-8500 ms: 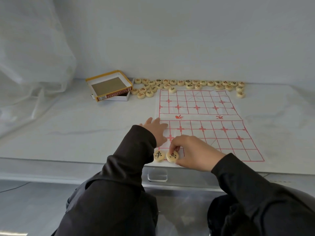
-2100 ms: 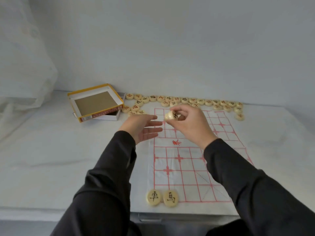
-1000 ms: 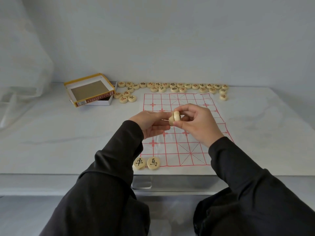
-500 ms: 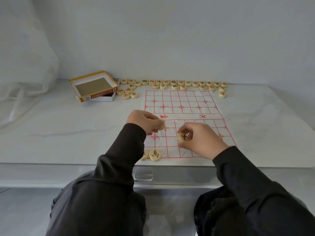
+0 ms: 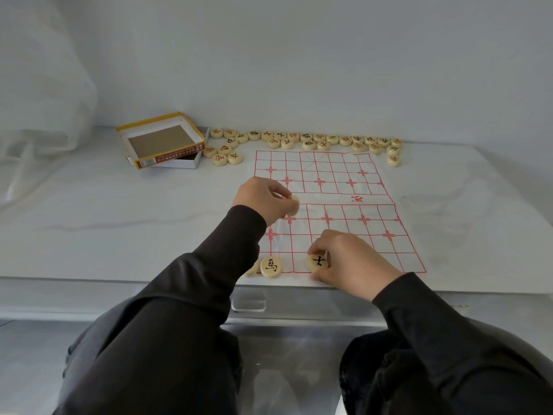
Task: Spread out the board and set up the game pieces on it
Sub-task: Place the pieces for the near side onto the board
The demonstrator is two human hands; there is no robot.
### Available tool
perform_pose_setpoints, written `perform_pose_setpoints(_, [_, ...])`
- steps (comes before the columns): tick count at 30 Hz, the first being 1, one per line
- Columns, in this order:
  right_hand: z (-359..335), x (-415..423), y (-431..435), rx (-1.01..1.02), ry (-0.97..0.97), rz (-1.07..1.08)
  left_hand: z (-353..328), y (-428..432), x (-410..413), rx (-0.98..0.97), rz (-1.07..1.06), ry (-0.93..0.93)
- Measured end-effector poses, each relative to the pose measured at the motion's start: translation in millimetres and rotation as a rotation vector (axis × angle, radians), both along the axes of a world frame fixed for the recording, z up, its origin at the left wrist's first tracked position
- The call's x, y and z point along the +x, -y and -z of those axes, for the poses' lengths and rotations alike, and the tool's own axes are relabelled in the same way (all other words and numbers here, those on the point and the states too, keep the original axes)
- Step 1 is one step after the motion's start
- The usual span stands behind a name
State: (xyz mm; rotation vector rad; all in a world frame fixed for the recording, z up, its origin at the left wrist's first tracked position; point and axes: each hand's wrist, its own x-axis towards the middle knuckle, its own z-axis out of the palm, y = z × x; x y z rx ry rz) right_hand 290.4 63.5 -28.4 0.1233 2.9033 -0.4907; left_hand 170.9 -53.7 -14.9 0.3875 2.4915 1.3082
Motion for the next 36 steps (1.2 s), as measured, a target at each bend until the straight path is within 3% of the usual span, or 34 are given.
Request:
perform_pose_setpoints(15, [-0.2, -1.2, -6.5, -0.021, -0.001, -0.052, -2.5, 2.6, -6.7, 0.044, 0.018, 0.114])
perform_pose_setpoints(18, [-6.9, -3.2, -17.2, -0.098, -0.101, 0.035, -9.4, 6.3, -5.7, 0.184, 0.036, 0.305])
perform_pose_setpoints(22, [-11.2, -7.5, -29.8, -0.254, -0.374, 0.196, -11.6, 9.1, -0.9, 0.456, 0.091, 0.594])
perform_pose_setpoints(26, [-12.2, -13.2, -31.1, -0.328, -0.489, 0.214, -9.1, 2.3, 5.3, 0.541, 0.142, 0.728])
perform_pose_setpoints(36, [-8.7, -20.6, -30.0, -0.317, -0.497, 0.174, -4.2, -4.5, 8.5, 0.486, 0.151, 0.704])
